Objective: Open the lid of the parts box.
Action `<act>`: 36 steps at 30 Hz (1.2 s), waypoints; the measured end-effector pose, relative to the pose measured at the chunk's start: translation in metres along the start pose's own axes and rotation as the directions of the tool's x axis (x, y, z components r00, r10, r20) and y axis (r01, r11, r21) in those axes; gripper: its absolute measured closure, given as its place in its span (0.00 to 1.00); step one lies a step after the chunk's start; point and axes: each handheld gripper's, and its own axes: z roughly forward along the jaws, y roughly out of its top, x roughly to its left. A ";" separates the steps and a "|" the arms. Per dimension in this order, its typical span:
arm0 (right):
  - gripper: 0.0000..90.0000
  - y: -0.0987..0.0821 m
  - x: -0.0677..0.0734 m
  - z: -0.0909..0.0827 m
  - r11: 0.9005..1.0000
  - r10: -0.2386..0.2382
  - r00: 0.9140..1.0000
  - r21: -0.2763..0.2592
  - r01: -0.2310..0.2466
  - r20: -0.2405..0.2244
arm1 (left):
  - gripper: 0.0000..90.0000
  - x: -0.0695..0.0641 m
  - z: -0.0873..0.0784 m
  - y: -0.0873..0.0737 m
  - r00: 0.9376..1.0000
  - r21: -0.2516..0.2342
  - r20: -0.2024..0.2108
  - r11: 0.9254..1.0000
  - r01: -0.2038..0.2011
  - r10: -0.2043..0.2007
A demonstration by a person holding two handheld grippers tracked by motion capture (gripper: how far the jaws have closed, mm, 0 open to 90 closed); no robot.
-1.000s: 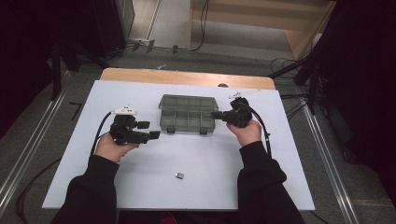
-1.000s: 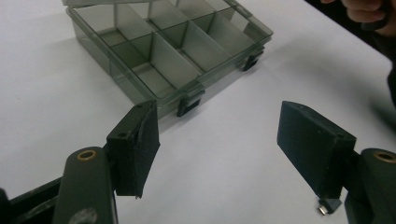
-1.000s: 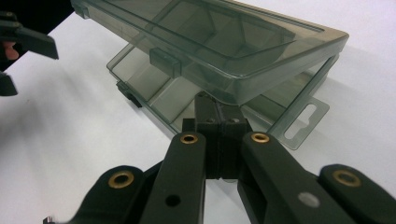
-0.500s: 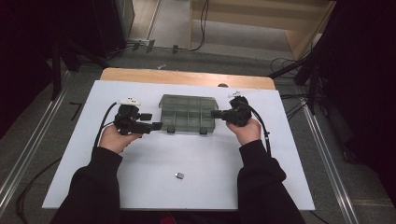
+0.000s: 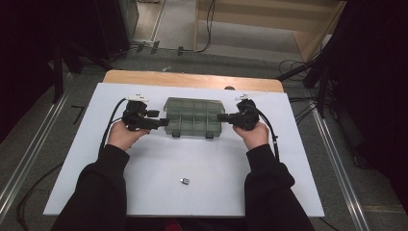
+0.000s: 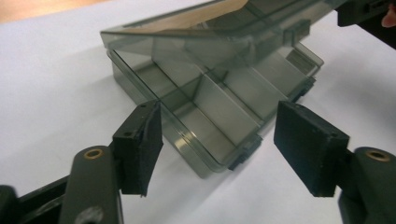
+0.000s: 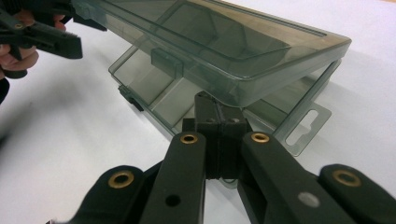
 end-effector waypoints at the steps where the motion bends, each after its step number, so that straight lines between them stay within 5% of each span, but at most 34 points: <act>1: 0.98 0.000 0.000 0.000 1.000 0.002 1.000 0.000 -0.002 0.000 | 0.37 0.001 0.001 0.001 1.000 0.007 -0.008 1.000 -0.008 0.008; 12: 0.98 0.000 0.001 -0.001 1.000 -0.001 1.000 -0.014 0.001 0.000 | 0.40 0.009 0.010 0.010 0.999 0.012 -0.029 1.000 -0.015 0.015; 18: 0.98 0.000 0.001 -0.002 1.000 -0.008 1.000 -0.021 0.008 0.004 | 0.52 0.018 0.015 0.014 0.999 -0.018 -0.048 1.000 -0.022 0.022; 30: 0.97 0.000 0.001 -0.002 1.000 -0.008 1.000 -0.026 0.008 0.006 | 0.64 0.020 0.021 0.020 0.995 -0.034 -0.069 0.996 -0.078 0.075; 36: 0.94 0.000 0.000 -0.002 1.000 -0.009 1.000 -0.028 0.009 0.010 | 0.67 0.020 0.021 0.021 0.996 -0.046 -0.063 0.996 -0.073 0.071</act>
